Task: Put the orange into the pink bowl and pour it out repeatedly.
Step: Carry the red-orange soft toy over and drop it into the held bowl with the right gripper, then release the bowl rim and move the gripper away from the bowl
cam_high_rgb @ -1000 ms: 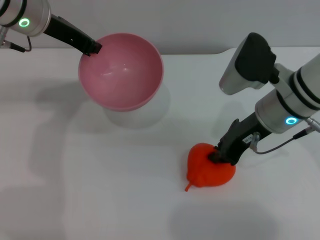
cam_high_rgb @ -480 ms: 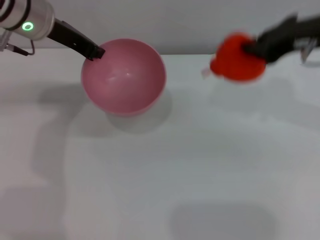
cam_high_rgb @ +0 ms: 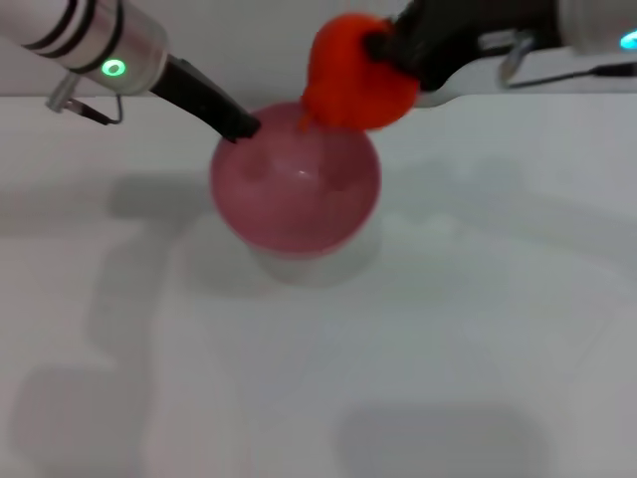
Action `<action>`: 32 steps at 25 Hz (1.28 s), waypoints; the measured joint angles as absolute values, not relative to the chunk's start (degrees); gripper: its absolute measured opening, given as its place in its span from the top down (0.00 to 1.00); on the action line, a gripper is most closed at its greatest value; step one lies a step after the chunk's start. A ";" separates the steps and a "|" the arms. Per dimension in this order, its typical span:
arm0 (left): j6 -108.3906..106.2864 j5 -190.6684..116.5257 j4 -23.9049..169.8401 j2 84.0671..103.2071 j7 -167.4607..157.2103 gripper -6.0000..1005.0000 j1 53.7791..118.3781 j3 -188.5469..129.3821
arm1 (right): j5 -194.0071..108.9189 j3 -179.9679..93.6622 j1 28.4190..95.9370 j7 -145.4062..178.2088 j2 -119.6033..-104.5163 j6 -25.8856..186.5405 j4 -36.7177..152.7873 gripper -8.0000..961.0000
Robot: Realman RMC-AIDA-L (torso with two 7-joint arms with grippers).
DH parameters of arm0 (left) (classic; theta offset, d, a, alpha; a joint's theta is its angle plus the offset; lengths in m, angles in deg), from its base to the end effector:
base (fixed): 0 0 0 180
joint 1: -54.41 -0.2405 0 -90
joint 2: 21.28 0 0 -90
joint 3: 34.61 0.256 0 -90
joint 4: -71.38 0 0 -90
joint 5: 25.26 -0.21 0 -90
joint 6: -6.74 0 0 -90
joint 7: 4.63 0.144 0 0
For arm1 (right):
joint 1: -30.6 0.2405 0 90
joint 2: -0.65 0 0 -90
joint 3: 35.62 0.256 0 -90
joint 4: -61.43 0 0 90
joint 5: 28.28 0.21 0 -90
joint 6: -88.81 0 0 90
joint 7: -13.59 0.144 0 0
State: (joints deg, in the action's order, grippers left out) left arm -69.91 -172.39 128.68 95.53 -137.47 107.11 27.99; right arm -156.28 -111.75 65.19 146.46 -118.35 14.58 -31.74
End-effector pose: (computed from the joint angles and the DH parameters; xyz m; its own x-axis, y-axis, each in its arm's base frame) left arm -0.1349 0.4416 0.0188 0.8602 0.5089 -0.0344 0.4379 -0.7714 -0.4617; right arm 0.0631 0.3742 0.0422 0.9634 -0.1505 -0.2219 -0.2395 -0.8549 -0.4601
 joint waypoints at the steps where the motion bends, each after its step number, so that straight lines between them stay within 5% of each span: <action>1: -70.07 -172.39 128.69 95.72 -137.49 0.95 107.32 28.26 | -156.27 -112.83 65.66 146.39 -118.36 15.37 -29.95 0.94; 14: -69.78 -172.39 128.77 96.04 -137.34 0.95 108.83 29.33 | -152.96 -116.42 67.08 143.65 -118.27 17.73 -21.68 0.93; 23: -69.51 -172.39 128.73 96.05 -137.21 0.95 108.90 29.00 | -152.45 -116.37 64.82 142.99 -118.38 21.16 -24.31 0.62; 28: -69.64 -172.38 128.57 96.04 -137.20 0.95 108.63 29.25 | -144.58 -114.79 57.11 133.82 -119.01 29.11 -29.09 0.46; 32: -69.79 -172.39 128.08 96.04 -137.36 0.95 107.58 29.29 | -124.23 -112.13 50.61 115.87 -119.00 35.49 -26.38 0.43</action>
